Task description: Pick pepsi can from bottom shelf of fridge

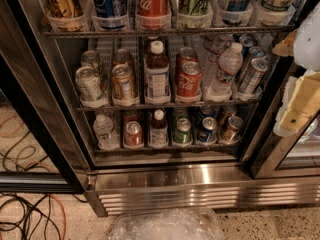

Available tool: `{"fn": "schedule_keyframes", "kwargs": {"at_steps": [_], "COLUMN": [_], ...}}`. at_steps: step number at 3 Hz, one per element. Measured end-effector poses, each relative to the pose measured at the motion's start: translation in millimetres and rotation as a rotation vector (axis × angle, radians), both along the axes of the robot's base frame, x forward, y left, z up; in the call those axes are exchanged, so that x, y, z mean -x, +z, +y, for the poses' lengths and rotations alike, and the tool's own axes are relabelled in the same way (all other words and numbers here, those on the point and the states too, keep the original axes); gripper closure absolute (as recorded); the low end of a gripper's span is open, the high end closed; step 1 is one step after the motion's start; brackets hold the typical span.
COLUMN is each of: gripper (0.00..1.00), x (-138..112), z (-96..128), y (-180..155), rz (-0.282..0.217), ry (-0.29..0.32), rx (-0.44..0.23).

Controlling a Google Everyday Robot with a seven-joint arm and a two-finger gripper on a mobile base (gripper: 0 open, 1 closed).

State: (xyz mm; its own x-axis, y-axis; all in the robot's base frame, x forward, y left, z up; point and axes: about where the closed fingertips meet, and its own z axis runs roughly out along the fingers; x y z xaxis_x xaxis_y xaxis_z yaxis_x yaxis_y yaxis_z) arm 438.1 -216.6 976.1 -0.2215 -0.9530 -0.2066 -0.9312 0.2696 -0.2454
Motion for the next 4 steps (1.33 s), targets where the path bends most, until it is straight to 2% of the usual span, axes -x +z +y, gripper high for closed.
{"fn": "schedule_keyframes", "kwargs": {"at_steps": [1,2,3,4], "gripper": [0.00,0.00,0.00,0.00], "x": [0,3,12,31], "z": [0,12,34,54], "y": [0,-10,-30,-56], "rz": [-0.002,-0.015,-0.043,-0.093], "ry": [0.000,-0.002,-0.019,-0.043], "rx": [0.000,-0.065,-0.209,-0.353]}}
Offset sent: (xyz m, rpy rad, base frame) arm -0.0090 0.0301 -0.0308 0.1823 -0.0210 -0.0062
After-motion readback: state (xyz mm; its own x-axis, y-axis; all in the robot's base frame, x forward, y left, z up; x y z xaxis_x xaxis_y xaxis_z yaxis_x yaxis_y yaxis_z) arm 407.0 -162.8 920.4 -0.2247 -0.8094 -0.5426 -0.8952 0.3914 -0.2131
